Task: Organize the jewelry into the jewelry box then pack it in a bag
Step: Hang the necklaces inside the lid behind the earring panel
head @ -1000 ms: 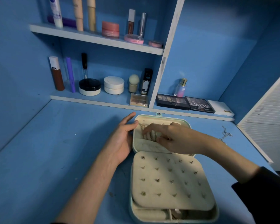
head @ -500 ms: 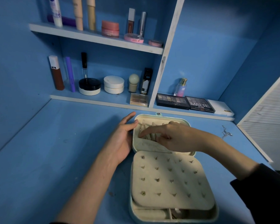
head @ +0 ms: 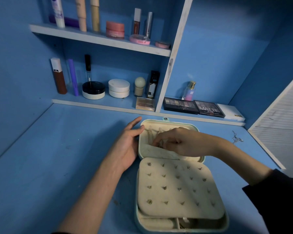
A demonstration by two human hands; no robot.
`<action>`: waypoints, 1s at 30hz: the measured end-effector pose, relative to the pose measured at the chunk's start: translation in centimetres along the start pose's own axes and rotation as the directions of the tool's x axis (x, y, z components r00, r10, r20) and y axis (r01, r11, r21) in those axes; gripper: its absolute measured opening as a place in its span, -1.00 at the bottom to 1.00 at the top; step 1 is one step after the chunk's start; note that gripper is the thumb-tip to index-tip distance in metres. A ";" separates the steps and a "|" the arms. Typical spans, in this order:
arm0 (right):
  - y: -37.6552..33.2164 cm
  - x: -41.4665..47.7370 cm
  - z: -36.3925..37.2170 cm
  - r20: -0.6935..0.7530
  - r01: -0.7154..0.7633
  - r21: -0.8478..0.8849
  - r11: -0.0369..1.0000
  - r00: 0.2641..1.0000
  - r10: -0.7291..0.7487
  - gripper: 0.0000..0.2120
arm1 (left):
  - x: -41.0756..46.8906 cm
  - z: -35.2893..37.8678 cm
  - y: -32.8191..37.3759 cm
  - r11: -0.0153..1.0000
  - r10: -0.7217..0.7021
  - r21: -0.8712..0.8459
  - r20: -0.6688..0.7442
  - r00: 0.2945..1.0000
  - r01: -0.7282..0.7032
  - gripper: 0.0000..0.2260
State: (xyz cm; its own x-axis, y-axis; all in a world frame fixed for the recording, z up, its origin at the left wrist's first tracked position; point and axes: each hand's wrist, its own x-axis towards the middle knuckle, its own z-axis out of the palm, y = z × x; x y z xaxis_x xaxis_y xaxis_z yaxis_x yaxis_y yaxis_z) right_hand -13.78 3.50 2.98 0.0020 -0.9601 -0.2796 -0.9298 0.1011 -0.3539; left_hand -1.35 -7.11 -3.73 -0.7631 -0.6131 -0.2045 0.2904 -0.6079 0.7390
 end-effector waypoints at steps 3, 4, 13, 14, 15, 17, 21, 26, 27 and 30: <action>0.4 0.0 -0.1 0.009 -0.001 0.083 0.997 1.000 0.000 -0.67 | 0.0 0.0 0.0 1.000 0.003 -0.006 0.003 1.000 -0.003 -0.62; 0.5 0.0 -0.1 0.013 -0.003 0.102 0.995 1.000 0.001 -0.68 | 0.0 0.0 0.0 1.000 0.002 -0.007 0.004 1.000 -0.002 -0.62; 1.0 -0.4 0.4 -0.094 0.007 0.039 0.999 0.996 -0.003 -0.72 | -0.1 0.1 0.1 1.000 0.001 0.010 0.001 1.000 -0.001 -0.63; 1.0 -0.5 0.4 -0.114 0.004 0.047 0.999 0.993 0.001 -0.75 | -0.1 0.1 0.1 1.000 0.003 0.010 0.000 1.000 -0.003 -0.63; 1.2 -0.6 0.5 -0.131 0.004 0.056 0.998 0.991 0.003 -0.77 | -0.1 0.1 0.1 1.000 0.003 0.008 0.001 1.000 -0.003 -0.62; 1.4 -0.8 0.8 -0.160 0.002 0.056 0.998 0.987 0.007 -0.82 | -0.2 0.2 0.1 1.000 0.001 0.003 0.001 1.000 -0.001 -0.62; 1.6 -1.3 1.1 -0.234 -0.022 -0.023 0.999 0.972 0.016 -0.94 | -0.1 0.2 0.1 1.000 -0.004 -0.004 -0.001 1.000 0.004 -0.61; 2.0 -2.2 0.5 -0.311 -0.083 -0.044 0.996 0.948 0.066 -0.89 | -0.2 0.3 0.2 1.000 -0.004 0.002 -0.012 1.000 0.004 -0.62; 2.3 -2.6 0.2 -0.343 -0.087 -0.034 0.996 0.937 0.070 -0.89 | -0.3 0.3 0.2 1.000 -0.003 0.004 -0.012 1.000 0.003 -0.62; 4.0 -3.8 -1.1 -0.423 -0.130 0.003 0.992 0.898 0.119 -0.88 | -0.2 0.3 0.2 1.000 0.001 0.010 -0.011 1.000 -0.001 -0.61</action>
State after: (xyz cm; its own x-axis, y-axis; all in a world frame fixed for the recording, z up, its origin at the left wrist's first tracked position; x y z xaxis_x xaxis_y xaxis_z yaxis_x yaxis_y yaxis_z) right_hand -17.91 7.25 3.64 -0.2642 -0.9608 0.0842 -0.9211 0.2255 -0.3173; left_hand -1.30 -6.90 -3.35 -0.7564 -0.6193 -0.2108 0.2851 -0.6020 0.7458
